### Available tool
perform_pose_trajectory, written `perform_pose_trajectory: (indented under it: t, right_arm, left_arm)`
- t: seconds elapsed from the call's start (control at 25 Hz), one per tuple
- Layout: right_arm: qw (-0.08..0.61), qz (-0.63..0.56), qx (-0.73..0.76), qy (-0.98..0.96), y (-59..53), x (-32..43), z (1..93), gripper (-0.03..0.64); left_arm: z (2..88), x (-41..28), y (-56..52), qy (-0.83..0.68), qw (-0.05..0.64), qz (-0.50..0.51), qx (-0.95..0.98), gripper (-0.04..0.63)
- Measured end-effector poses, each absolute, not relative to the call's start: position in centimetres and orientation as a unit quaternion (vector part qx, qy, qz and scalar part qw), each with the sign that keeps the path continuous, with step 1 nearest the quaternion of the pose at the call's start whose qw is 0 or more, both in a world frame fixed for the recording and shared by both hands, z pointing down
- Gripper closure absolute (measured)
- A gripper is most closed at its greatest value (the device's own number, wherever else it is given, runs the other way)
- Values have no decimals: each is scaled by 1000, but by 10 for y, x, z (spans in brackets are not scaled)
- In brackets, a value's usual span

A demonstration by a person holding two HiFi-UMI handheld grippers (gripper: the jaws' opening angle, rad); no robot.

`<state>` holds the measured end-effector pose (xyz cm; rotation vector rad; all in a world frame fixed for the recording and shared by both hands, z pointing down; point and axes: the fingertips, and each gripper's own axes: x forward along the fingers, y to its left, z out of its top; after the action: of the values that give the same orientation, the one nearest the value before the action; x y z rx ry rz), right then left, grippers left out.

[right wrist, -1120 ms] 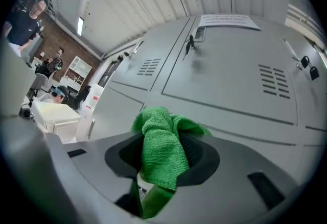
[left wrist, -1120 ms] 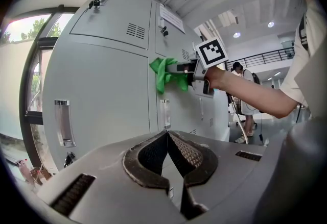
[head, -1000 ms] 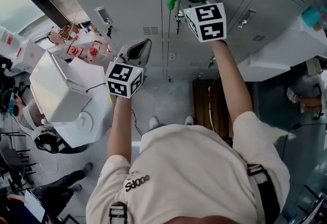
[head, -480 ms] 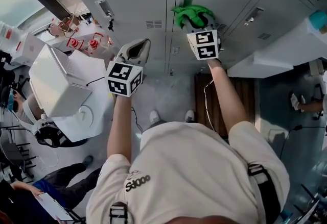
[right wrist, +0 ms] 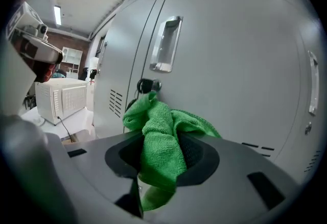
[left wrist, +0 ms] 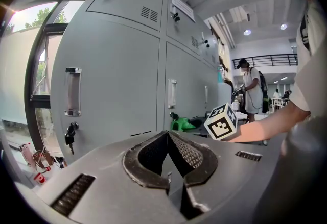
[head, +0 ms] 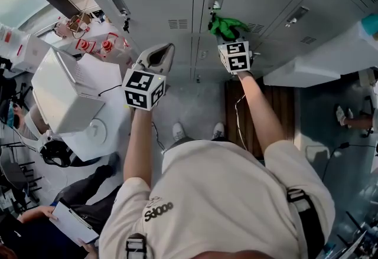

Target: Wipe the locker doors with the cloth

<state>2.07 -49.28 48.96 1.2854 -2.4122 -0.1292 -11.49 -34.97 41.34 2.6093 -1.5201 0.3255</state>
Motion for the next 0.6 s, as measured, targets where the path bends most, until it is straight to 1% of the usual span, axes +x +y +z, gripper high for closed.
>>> perform_pose_trajectory:
  t: [0.24, 0.36, 0.48, 0.6]
  right_arm:
    - [245, 9, 435, -866, -492, 0, 544, 486]
    - [256, 23, 434, -863, -489, -2, 557, 486]
    - [259, 31, 434, -862, -479, 8, 560, 486]
    - [249, 47, 442, -860, -468, 35, 555, 486]
  left_arm:
    - [424, -113, -349, -499, 62, 111, 857, 577]
    - [428, -116, -349, -502, 66, 114, 855, 577]
    - [430, -117, -350, -504, 66, 120, 853, 577]
    - [428, -111, -353, -502, 52, 125, 854, 577]
